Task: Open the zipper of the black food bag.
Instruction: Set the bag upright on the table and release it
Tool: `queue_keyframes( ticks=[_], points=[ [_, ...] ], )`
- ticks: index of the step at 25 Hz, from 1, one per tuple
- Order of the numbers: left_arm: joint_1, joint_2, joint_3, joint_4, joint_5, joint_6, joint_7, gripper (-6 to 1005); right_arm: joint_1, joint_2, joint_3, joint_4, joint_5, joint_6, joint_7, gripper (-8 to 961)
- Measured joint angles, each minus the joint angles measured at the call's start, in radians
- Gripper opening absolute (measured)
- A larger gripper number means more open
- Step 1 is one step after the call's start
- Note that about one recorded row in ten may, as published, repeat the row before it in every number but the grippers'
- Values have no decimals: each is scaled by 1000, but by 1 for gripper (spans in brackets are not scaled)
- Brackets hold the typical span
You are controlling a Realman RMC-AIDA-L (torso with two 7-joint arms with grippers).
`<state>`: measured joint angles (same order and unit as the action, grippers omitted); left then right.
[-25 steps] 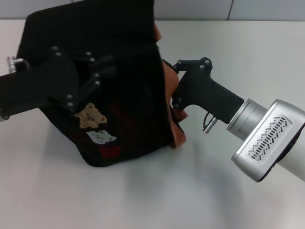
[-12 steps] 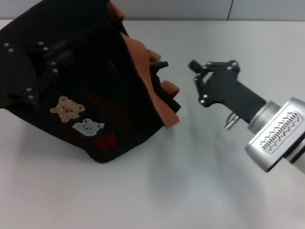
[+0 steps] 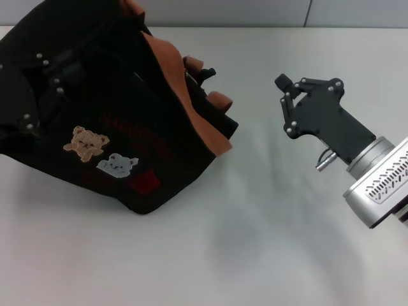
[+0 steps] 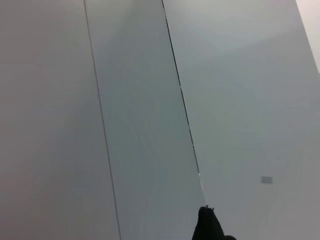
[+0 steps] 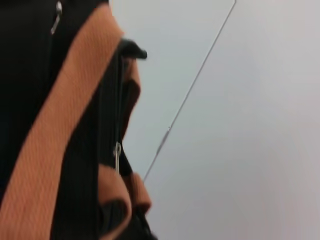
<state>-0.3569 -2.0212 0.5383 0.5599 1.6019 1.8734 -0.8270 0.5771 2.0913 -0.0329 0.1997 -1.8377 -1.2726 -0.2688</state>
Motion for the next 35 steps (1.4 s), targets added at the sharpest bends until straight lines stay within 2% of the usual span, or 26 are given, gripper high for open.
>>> queue_keyframes(
  ticks=[6, 11, 12, 13, 15, 16, 17, 19, 20, 21, 24, 26, 29, 31, 33, 35],
  points=[
    [3, -5, -2, -5, 0, -3, 0, 113, 17, 0, 12, 11, 3, -77, 67, 109],
    [36, -12, -71, -109, -6, -52, 38, 136, -4, -1, 125, -8, 5, -128, 224, 154],
    [54, -25, -147, -199, -9, -109, 89, 140, -12, -2, 159, -11, 6, -134, 255, 204],
    [54, -25, -147, -199, -9, -109, 89, 145, -20, -2, 186, -12, 6, -136, 283, 255],
    [69, -50, -249, -327, -8, -199, 146, 154, -35, -3, 251, -20, 6, -137, 345, 355],
    [69, -50, -249, -327, -8, -199, 146, 159, -35, -3, 251, -20, 6, -137, 345, 385],
    [55, -53, -276, -417, -7, -262, 154, 163, -36, -4, 260, -28, 6, -129, 379, 415],
    [44, -53, -277, -450, -4, -286, 155, 173, -35, -5, 260, -33, 6, -126, 395, 475],
    [9, -54, -258, -512, 4, -330, 168, 177, -30, -5, 259, -50, 6, -118, 424, 505],
    [9, -54, -258, -512, 4, -330, 168, 182, -25, -4, 258, -56, 5, -111, 434, 535],
    [-47, -57, -196, -584, 10, -329, 204, 196, -20, -3, 257, -55, 2, -95, 443, 622],
    [-58, -56, -174, -590, 10, -282, 196, 205, -27, -3, 259, -56, 2, -98, 444, 677],
    [-56, -53, -170, -585, 10, -268, 187, 319, -33, -4, 259, -57, 2, -101, 452, 758],
    [-49, -51, -166, -566, 10, -253, 164, 395, -37, -4, 260, -57, 4, -102, 464, 758],
    [-16, -45, -121, -431, 12, -205, 15, 467, -45, -6, 260, -66, 5, -112, 509, 759],
    [-1, -43, -93, -374, 15, -185, -33, 536, -52, -8, 256, -94, 3, -138, 580, 759]
  ],
)
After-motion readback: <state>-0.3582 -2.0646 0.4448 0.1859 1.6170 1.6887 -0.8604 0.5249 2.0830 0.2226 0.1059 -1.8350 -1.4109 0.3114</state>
